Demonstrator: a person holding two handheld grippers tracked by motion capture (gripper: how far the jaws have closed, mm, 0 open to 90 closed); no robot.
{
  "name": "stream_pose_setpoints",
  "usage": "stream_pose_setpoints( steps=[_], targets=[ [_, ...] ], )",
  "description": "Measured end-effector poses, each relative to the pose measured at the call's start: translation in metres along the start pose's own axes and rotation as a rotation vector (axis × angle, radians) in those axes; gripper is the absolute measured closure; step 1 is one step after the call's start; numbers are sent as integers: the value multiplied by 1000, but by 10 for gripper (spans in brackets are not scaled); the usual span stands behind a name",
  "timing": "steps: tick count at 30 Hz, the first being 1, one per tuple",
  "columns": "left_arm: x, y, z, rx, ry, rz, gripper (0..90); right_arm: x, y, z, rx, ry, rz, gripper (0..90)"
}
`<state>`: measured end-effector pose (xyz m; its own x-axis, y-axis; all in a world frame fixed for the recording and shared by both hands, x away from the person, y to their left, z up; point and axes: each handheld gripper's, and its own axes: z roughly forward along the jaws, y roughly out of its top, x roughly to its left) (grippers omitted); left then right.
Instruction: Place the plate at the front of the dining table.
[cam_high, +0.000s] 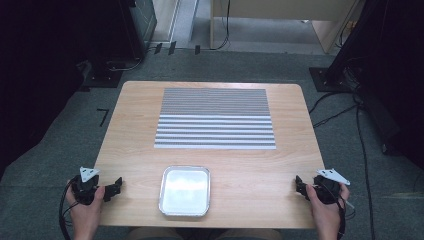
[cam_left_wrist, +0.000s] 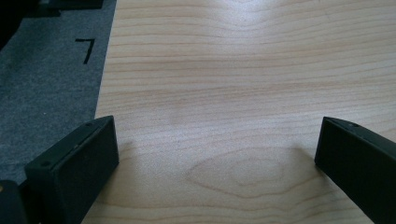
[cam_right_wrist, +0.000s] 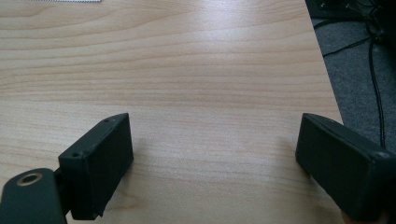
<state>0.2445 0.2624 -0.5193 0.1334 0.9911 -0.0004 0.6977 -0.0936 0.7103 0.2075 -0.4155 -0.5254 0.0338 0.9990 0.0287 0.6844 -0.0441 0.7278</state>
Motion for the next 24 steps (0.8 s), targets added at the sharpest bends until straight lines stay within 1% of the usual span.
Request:
stream_pose_setpoints(
  steps=[3, 4, 5, 6, 7, 9, 10, 14, 21, 22, 24],
  targets=[
    [1, 0, 0, -3, -5, -6, 0, -1, 0, 0, 0, 3, 2, 109],
    [1, 0, -1, -4, -7, -9, 0, -2, -1, -2, -6, 0, 17, 124],
    [1, 0, -1, -4, -7, -9, 0, -2, -1, -2, -6, 0, 17, 124],
    [1, 0, -1, -5, -11, -13, 0, -3, -2, -2, -11, -4, 33, 126],
    [1, 0, -1, -5, -11, -13, 0, -3, -2, -2, -11, -4, 33, 126],
    [2, -1, -2, -8, -18, -20, 0, -4, -2, -3, -16, -7, 51, 128],
    [3, -1, -2, -12, -19, -29, 0, -5, -2, -3, -17, -6, 54, 128],
    [3, -1, -3, -19, -16, -31, 0, -7, -2, -5, -24, -7, 73, 128],
    [3, -1, -5, -29, -16, -31, 0, -5, -1, -5, -21, -13, 69, 128],
    [2, -1, -5, -30, -14, -27, 0, -5, 1, -7, -24, -4, 77, 128],
    [2, 0, -5, -30, -14, -28, 0, -4, 2, -8, -28, -2, 78, 128]
  ],
)
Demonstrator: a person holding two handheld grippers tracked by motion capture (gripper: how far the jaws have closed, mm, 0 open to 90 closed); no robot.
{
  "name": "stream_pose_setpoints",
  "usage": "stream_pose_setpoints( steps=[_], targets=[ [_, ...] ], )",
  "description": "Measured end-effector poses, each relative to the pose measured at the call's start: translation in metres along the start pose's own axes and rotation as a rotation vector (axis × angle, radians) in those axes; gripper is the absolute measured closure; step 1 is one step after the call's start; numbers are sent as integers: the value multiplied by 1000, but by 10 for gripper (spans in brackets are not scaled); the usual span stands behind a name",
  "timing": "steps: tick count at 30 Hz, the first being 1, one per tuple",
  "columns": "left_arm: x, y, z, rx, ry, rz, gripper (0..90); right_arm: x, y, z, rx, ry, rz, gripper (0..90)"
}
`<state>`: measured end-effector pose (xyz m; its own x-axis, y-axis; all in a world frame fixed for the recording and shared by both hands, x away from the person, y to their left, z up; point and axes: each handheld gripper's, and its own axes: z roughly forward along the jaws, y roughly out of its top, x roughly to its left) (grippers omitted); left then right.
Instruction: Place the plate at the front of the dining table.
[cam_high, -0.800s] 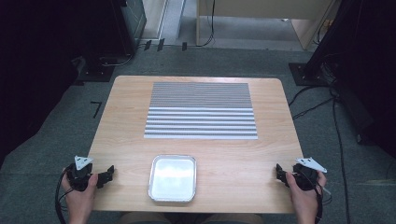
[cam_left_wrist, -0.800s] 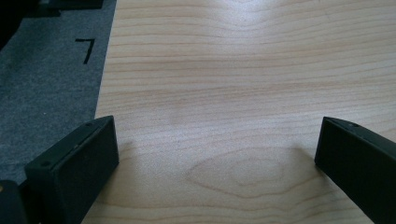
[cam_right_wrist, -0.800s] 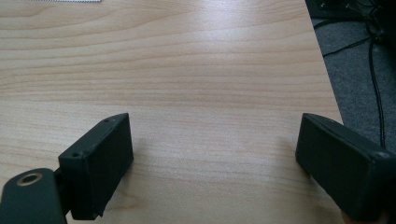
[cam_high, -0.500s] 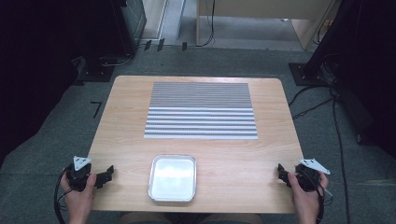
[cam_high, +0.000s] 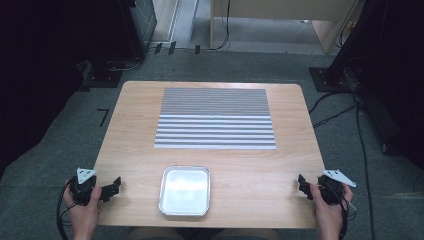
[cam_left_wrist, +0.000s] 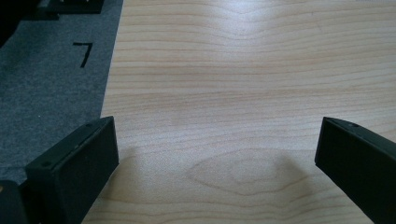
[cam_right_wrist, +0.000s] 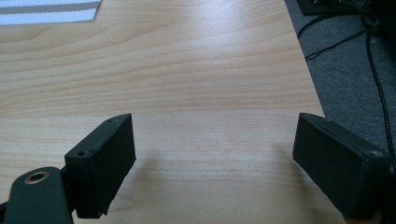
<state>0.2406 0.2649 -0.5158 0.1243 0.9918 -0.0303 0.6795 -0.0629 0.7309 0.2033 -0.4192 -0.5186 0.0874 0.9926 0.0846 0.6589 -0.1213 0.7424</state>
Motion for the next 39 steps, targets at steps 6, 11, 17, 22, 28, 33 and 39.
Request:
stream_pose_setpoints(
  steps=[6, 11, 17, 22, 28, 33, 39],
  targets=[
    [-7, 3, -2, -7, -13, 8, 0, 4, 3, -4, -5, 5, -8, 128],
    [-10, 5, -3, -5, -19, 27, 0, 6, 6, -7, -14, 24, 15, 129],
    [-12, 8, -6, -18, -28, 16, 0, 13, 9, -10, -16, 36, -2, 129],
    [-19, 9, -8, -22, -41, 24, 0, 19, 11, -12, -25, 40, -9, 130],
    [-26, 10, -10, -23, -56, 36, 0, 27, 14, -13, -22, 54, -16, 129],
    [-33, 10, -12, -23, -70, 39, 0, 38, 15, -13, -28, 69, -18, 129],
    [-43, 11, -12, -23, -84, 60, 0, 51, 17, -15, -33, 76, -33, 129]
  ],
)
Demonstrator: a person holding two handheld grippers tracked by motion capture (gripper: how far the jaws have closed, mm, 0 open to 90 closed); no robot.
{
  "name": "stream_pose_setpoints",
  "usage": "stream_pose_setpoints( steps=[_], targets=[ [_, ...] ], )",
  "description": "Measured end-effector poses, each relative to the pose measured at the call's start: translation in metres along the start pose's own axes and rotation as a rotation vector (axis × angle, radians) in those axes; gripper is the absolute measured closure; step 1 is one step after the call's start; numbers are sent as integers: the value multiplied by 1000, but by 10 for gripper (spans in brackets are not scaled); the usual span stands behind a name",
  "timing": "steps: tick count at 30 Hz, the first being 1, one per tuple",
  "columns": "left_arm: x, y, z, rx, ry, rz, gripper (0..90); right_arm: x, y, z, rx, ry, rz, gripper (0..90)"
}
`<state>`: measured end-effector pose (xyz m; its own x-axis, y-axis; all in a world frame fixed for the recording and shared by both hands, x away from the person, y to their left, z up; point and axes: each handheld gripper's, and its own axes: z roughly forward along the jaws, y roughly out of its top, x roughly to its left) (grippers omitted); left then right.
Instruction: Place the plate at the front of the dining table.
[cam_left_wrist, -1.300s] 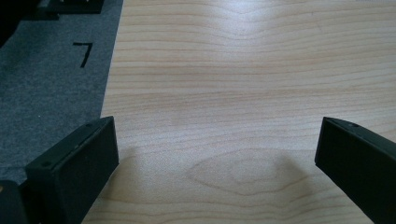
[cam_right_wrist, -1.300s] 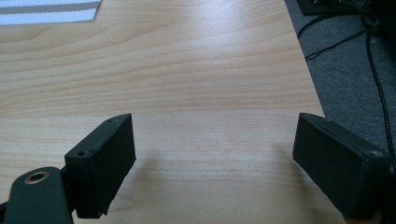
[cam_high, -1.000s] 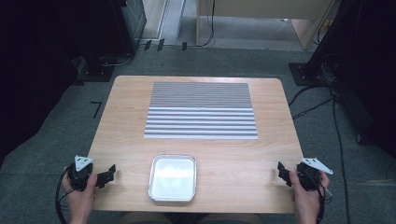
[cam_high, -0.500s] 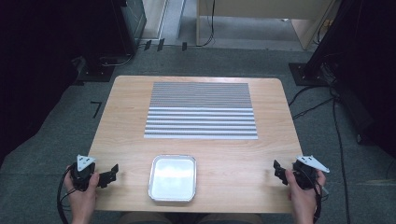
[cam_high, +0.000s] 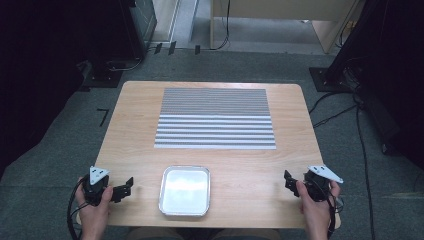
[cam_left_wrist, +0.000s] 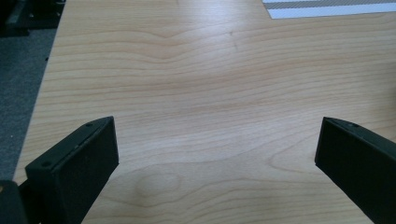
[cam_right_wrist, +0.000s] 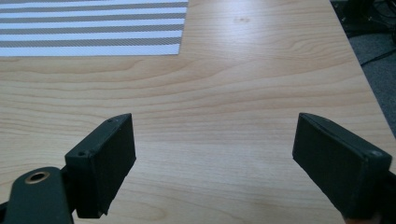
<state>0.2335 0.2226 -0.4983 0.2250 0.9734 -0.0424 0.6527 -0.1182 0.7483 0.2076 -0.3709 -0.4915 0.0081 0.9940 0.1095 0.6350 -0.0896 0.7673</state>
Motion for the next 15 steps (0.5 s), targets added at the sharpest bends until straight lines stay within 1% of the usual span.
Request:
stream_pose_setpoints(
  steps=[2, 3, 5, 6, 7, 8, 10, 11, 15],
  targets=[
    [-1, 0, 0, -2, -1, 0, 0, 2, 0, 0, 0, 1, -1, 129],
    [-3, 1, 0, 0, -6, 4, 0, 7, 1, 0, 1, 8, -9, 130],
    [-5, 1, 0, -2, -9, 3, 0, 9, 1, 0, -1, 12, -13, 129],
    [-6, 1, -1, -2, -11, 2, 0, 12, 2, 0, -1, 14, -15, 130],
    [-6, 1, -1, -1, -14, 4, 0, 16, 2, 0, -2, 20, -13, 130],
    [-7, 1, -1, -2, -17, 3, 0, 16, 2, 0, -2, 20, -13, 130],
    [-10, 2, -2, -2, -23, 3, 0, 22, 3, 0, -1, 41, 0, 130],
    [-10, 2, -2, -2, -23, 3, 0, 22, 3, 0, -1, 41, 0, 130],
    [-15, 2, -2, -1, -32, 7, 0, 31, 4, 0, -2, 46, -7, 130]
  ],
)
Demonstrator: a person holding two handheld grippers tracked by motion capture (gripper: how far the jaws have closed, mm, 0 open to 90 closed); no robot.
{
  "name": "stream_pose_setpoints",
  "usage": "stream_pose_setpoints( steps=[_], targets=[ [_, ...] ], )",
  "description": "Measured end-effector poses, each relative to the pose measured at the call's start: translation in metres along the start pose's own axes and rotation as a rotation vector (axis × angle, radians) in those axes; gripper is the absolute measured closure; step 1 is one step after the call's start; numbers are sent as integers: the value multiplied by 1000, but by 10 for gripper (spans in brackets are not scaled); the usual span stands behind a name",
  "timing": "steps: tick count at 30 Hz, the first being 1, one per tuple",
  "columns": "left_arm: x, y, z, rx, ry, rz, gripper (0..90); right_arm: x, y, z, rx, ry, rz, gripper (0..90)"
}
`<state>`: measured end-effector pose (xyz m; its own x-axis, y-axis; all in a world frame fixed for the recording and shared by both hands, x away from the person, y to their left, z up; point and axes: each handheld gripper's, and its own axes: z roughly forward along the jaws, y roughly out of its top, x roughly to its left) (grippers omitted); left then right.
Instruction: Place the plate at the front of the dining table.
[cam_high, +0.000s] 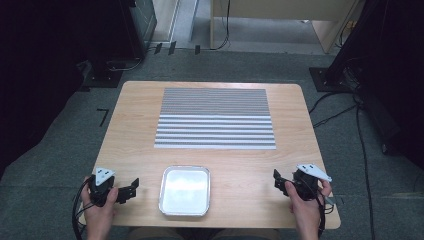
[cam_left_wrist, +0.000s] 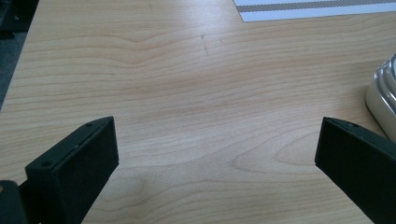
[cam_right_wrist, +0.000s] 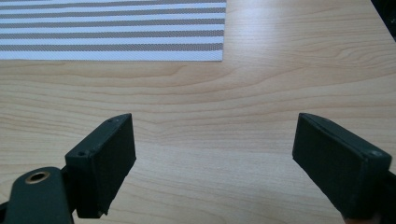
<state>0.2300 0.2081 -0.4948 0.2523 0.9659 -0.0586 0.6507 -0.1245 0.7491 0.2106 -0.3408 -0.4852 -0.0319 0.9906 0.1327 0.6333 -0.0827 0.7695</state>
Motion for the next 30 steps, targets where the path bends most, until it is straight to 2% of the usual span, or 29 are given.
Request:
stream_pose_setpoints(
  steps=[16, 22, 25, 30],
  targets=[
    [-10, 1, -1, -4, -24, 8, 0, 22, 3, 0, -9, 21, 2, 132],
    [-14, 2, -1, -5, -38, 11, 0, 34, 4, 0, -12, 35, -18, 134],
    [-17, 2, -1, -7, -43, 13, 0, 43, 3, 1, -4, 50, -30, 156],
    [-23, 2, -1, -5, -53, 23, 0, 53, 3, 3, 7, 48, -36, 189]
  ],
)
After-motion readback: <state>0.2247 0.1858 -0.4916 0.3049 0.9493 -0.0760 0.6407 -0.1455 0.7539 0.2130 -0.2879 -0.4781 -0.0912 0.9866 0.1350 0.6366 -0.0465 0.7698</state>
